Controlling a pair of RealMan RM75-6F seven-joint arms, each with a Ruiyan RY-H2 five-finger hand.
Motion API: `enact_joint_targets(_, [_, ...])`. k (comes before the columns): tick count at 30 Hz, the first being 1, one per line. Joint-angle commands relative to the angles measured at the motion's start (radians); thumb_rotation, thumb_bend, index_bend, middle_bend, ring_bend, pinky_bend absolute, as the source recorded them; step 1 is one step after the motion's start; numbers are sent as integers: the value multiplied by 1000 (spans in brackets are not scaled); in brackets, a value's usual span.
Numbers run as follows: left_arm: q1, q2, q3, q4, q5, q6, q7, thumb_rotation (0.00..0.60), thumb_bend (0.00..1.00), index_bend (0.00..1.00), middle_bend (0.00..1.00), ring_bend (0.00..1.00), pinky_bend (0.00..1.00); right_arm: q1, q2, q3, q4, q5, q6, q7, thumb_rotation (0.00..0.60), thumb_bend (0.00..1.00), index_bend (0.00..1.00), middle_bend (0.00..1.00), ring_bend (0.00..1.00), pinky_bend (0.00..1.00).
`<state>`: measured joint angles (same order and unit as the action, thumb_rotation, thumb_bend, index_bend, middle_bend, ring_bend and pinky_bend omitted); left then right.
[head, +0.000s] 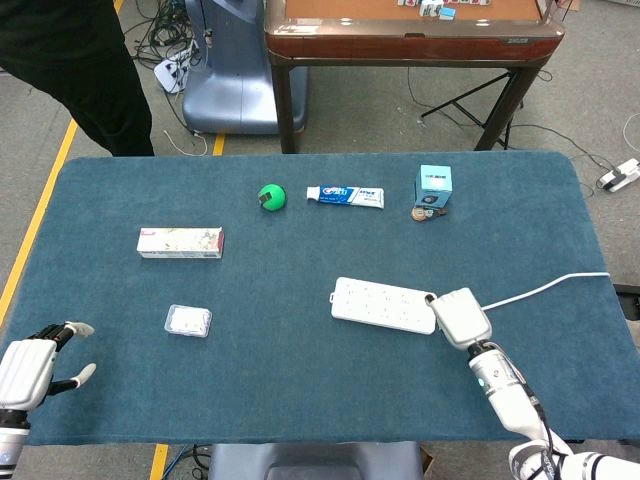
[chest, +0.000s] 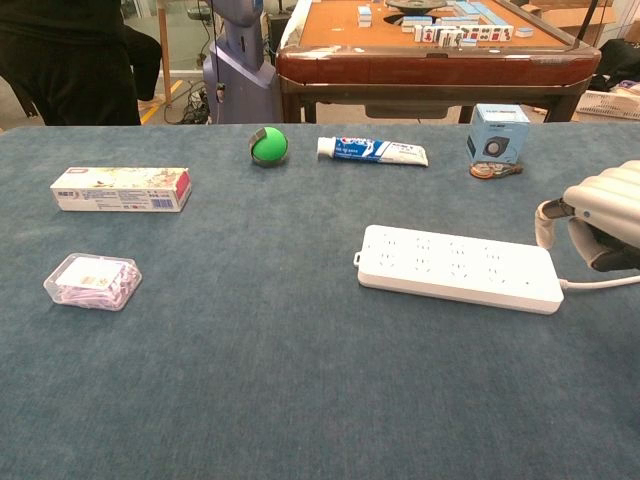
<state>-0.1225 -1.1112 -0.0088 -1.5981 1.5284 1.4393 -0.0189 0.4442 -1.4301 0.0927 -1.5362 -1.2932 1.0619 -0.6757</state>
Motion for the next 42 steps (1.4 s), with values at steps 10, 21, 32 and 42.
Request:
enact_joint_targets(10, [4,6,-1,0,-3,5,-9,600,204,456,419,387,538,25,-28,-13,31,32,-19,-7,600,917,394,1000,1000,1000])
enact_joint_targets(21, [5,8,-1,0,-3,5,-11,600,205,456,419,388,538,40,-49,-32,55,38,-26,1,600,917,394,1000,1000,1000])
enact_joint_targets(32, [6,10,-2,-1,-4,6,-14,600,204,457,420,388,538,49,-60,-42,73,38,-23,17,600,917,394,1000,1000,1000])
enact_joint_targets(42, [8,14,-2,-3,-4,8,-18,600,204,457,420,389,538,60,-74,-48,86,47,-30,12,600,917,394,1000,1000,1000])
